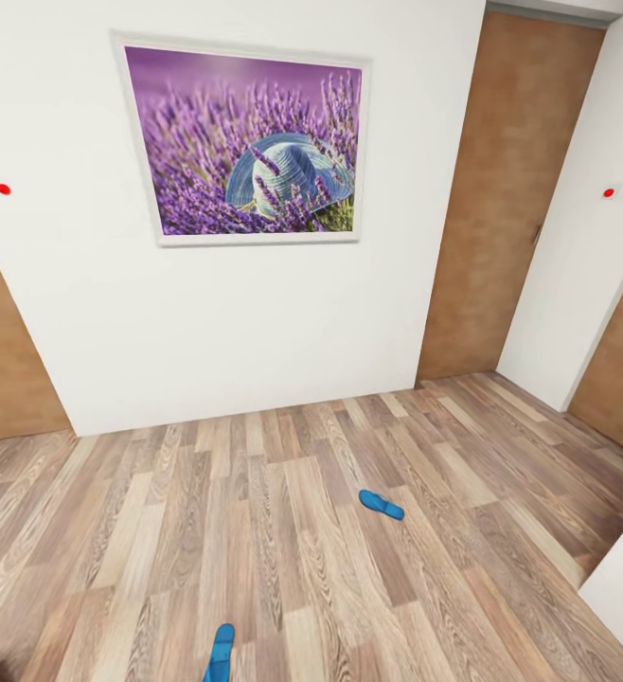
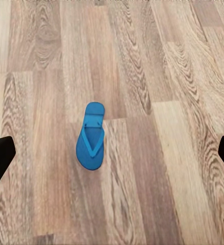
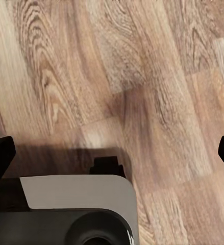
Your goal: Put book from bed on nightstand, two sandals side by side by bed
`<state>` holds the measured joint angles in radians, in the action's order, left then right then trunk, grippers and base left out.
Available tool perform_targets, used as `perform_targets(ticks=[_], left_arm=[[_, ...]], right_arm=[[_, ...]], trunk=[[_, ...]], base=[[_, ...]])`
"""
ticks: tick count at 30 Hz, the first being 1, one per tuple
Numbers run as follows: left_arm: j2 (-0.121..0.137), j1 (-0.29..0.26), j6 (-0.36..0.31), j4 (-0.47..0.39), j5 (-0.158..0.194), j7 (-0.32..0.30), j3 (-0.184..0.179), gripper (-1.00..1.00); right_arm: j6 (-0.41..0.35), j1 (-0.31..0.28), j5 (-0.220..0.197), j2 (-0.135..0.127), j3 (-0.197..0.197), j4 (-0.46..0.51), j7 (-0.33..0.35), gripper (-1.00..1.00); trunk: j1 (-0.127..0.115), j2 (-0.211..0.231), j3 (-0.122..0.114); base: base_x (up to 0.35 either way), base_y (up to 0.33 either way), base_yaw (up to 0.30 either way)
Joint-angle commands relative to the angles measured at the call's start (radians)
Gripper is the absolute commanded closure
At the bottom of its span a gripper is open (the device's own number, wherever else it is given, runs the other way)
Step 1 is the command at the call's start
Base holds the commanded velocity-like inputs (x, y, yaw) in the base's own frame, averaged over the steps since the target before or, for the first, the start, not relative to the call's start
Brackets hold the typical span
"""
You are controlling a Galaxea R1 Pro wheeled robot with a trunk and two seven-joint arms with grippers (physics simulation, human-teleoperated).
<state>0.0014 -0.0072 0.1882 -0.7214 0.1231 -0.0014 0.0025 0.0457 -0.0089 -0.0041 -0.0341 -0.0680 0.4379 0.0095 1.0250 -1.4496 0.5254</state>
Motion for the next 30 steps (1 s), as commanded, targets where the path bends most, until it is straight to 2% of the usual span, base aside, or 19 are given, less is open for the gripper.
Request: perform_targets(ticks=[1,12,30], left_arm=[[0.000,0.000,0.003,0.000,0.009,0.000,-0.001,-1.00],[0.000,-0.001,0.003,0.000,0.010,0.000,-0.001,-1.00],[0.000,-0.001,0.003,0.000,0.011,0.000,-0.001,-1.00]], right_arm=[[0.003,0.000,0.000,0.000,-0.003,-0.001,0.001,-1.00],[0.003,0.000,0.000,0.000,-0.004,-0.001,0.001,-1.00],[0.003,0.000,0.000,0.000,-0.006,-0.001,0.001,-1.00]], trunk=[[0.000,0.000,0.001],[0.000,0.000,0.001],[0.000,0.000,0.001]], base=[[0.020,0.000,0.000],[0.175,0.000,0.000],[0.011,0.000,0.000]])
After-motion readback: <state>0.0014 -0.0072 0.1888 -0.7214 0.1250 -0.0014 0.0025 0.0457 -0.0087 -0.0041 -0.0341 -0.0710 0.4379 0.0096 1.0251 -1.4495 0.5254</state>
